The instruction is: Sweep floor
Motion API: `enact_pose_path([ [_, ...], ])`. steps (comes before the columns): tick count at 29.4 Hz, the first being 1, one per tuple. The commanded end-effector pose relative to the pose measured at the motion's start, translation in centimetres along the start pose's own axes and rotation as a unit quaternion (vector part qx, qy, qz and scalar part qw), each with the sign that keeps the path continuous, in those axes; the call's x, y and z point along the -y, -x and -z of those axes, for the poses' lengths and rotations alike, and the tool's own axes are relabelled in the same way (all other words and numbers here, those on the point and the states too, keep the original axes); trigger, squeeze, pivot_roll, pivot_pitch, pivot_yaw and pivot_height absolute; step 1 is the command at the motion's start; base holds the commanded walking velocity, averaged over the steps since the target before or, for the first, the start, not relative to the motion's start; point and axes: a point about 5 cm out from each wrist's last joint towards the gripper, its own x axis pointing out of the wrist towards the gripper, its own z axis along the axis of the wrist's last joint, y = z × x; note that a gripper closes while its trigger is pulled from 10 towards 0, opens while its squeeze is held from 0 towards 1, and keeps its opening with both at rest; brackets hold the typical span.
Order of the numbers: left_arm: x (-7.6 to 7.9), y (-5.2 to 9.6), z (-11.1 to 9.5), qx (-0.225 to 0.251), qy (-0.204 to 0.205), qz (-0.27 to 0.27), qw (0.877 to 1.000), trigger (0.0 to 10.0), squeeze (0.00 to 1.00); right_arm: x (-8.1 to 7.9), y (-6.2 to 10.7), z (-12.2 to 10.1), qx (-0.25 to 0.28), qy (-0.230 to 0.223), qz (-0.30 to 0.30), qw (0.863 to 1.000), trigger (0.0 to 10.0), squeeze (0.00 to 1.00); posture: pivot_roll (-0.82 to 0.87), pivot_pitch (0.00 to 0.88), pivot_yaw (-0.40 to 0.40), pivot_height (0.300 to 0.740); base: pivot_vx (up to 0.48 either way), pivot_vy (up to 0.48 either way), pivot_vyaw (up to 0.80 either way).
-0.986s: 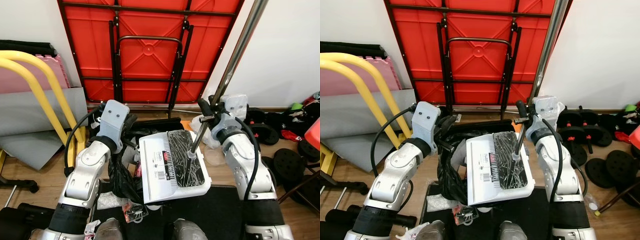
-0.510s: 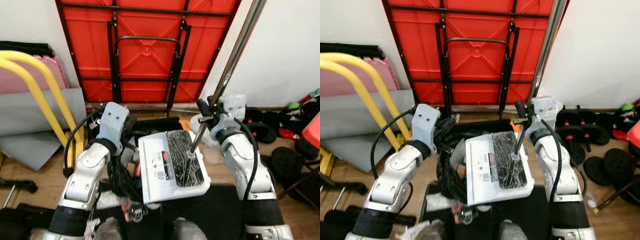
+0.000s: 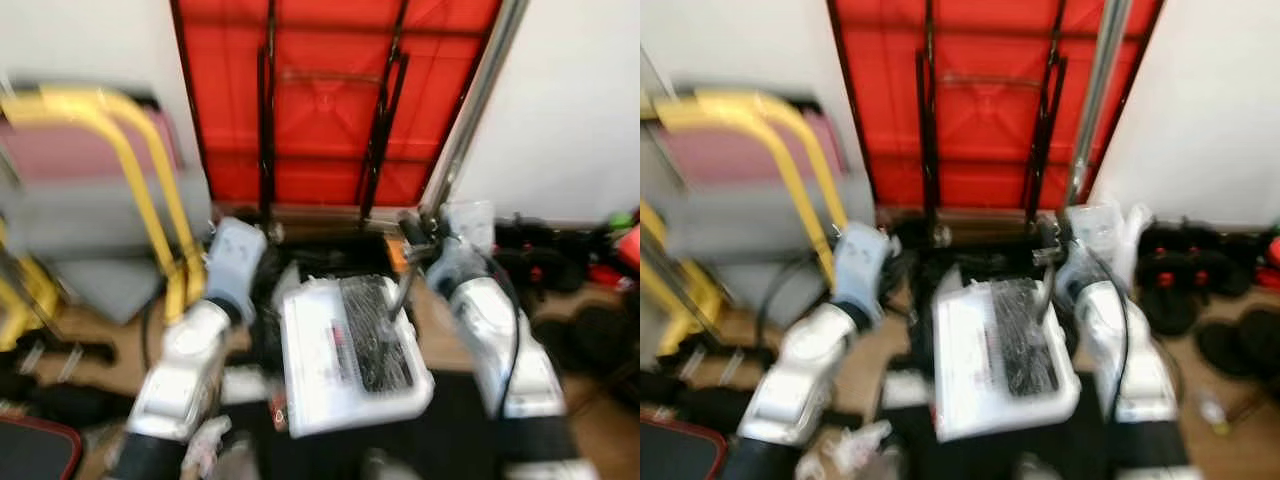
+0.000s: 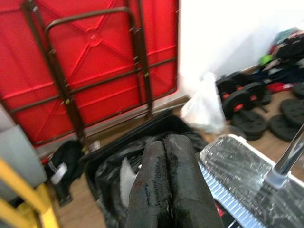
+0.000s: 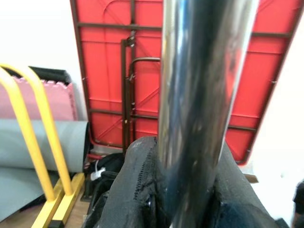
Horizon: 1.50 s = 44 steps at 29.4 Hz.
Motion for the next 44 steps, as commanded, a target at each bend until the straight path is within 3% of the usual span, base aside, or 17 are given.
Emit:
enact_pose_path([
  [1,0.11,0.22,0.69,-0.015,0.0,0.001,1.0,10.0,0.0,0.21,-0.08,-1.5,0.037,0.01,0.004,0.999,10.0,0.0,-0.14,0.042,-0.132,0.74,-0.281,0.0,0.0],
  [25,0.06,0.24,0.6,-0.012,0.002,0.003,1.0,10.0,0.0,0.37,-0.13,-1.5,0.037,0.011,0.009,0.999,10.0,0.0,-0.14,0.044,-0.131,0.74,-0.275,0.0,0.0],
  [44,0.08,0.54,0.09,0.014,-0.013,0.017,1.0,10.0,0.0,0.53,-0.12,-1.49,0.036,0.014,0.015,0.999,10.0,0.0,-0.14,0.047,-0.13,0.74,0.0,0.0,0.0],
])
